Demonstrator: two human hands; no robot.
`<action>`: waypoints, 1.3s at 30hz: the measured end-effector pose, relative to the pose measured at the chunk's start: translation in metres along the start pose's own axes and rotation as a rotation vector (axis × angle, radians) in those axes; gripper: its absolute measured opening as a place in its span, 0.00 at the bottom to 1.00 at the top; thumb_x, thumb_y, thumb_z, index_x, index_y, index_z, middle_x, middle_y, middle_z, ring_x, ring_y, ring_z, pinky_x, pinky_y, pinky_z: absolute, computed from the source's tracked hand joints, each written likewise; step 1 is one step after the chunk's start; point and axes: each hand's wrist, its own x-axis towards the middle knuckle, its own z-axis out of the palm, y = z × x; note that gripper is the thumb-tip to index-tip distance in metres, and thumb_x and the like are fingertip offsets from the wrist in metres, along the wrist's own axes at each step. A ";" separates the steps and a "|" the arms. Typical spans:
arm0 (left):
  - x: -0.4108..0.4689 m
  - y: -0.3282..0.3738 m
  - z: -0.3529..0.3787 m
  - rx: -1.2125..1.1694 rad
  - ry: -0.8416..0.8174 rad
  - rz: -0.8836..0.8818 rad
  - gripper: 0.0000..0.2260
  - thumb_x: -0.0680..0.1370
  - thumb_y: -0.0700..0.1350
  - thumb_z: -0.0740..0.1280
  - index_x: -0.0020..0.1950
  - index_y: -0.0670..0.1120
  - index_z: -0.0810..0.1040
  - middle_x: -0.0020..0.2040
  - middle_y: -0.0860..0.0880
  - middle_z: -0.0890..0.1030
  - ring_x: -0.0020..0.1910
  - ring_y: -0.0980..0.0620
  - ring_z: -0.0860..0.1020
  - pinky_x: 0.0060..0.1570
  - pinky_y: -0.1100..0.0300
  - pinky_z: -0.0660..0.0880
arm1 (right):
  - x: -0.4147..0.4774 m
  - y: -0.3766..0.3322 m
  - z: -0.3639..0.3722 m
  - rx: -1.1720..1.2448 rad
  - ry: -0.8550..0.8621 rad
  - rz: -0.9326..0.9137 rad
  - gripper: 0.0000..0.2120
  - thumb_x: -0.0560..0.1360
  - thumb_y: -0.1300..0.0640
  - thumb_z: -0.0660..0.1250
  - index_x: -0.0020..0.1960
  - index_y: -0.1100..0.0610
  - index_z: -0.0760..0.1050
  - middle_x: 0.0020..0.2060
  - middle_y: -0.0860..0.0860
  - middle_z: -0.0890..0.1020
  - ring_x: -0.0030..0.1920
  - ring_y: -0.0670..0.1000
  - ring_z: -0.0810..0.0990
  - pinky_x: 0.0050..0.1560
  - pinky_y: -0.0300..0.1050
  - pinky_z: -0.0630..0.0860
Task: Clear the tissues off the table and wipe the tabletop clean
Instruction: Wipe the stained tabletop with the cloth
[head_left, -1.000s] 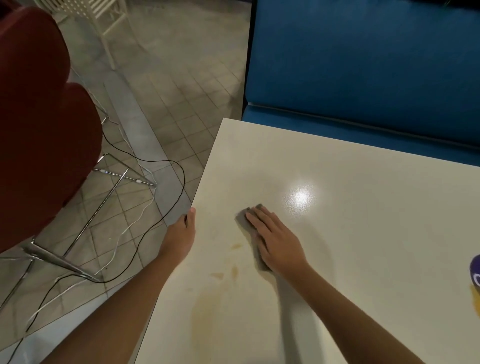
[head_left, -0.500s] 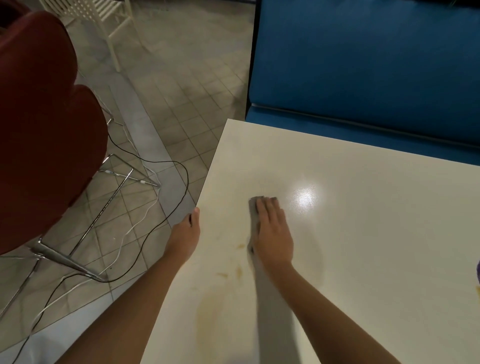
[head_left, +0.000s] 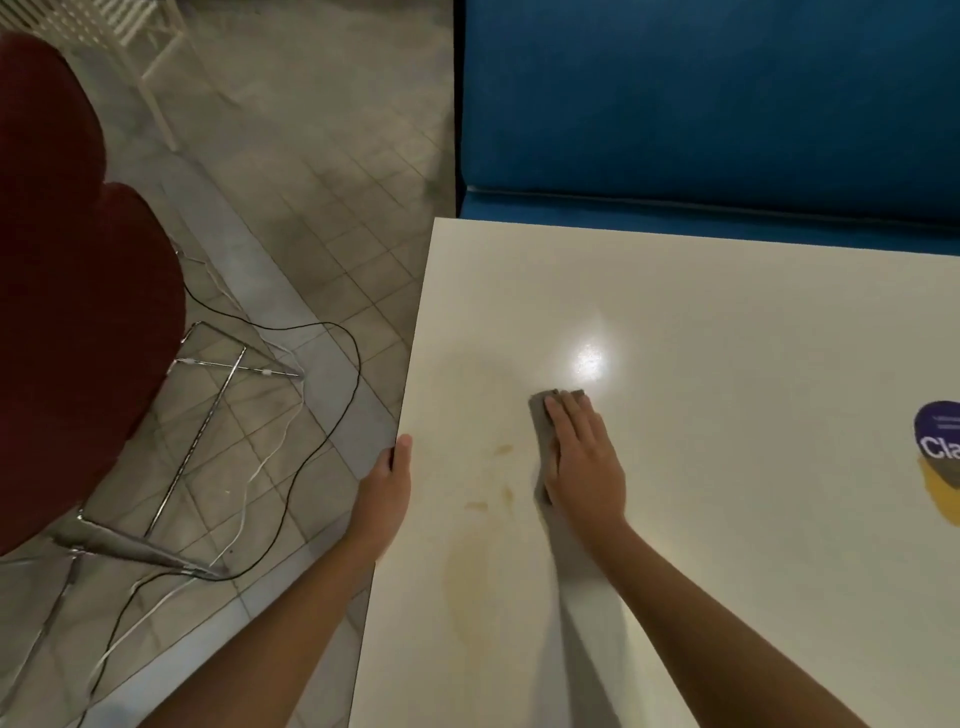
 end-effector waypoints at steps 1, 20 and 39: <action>0.000 0.000 0.000 0.004 0.000 0.012 0.25 0.81 0.58 0.49 0.69 0.43 0.68 0.66 0.41 0.72 0.66 0.44 0.69 0.55 0.59 0.63 | -0.003 -0.010 0.000 -0.021 -0.003 0.009 0.22 0.73 0.58 0.53 0.62 0.61 0.74 0.60 0.57 0.78 0.62 0.59 0.75 0.64 0.48 0.70; 0.001 -0.006 -0.003 0.025 -0.011 0.102 0.25 0.81 0.57 0.48 0.64 0.39 0.70 0.58 0.40 0.75 0.56 0.42 0.74 0.47 0.55 0.66 | -0.105 -0.021 -0.012 -0.042 0.044 0.212 0.24 0.74 0.58 0.52 0.68 0.59 0.70 0.66 0.55 0.73 0.69 0.54 0.67 0.69 0.43 0.58; 0.002 -0.008 -0.005 0.034 -0.040 0.127 0.28 0.82 0.57 0.47 0.67 0.35 0.68 0.64 0.34 0.72 0.62 0.37 0.71 0.57 0.50 0.67 | -0.171 -0.021 -0.046 0.036 0.251 0.322 0.28 0.72 0.73 0.59 0.70 0.59 0.66 0.68 0.56 0.69 0.68 0.52 0.65 0.62 0.45 0.67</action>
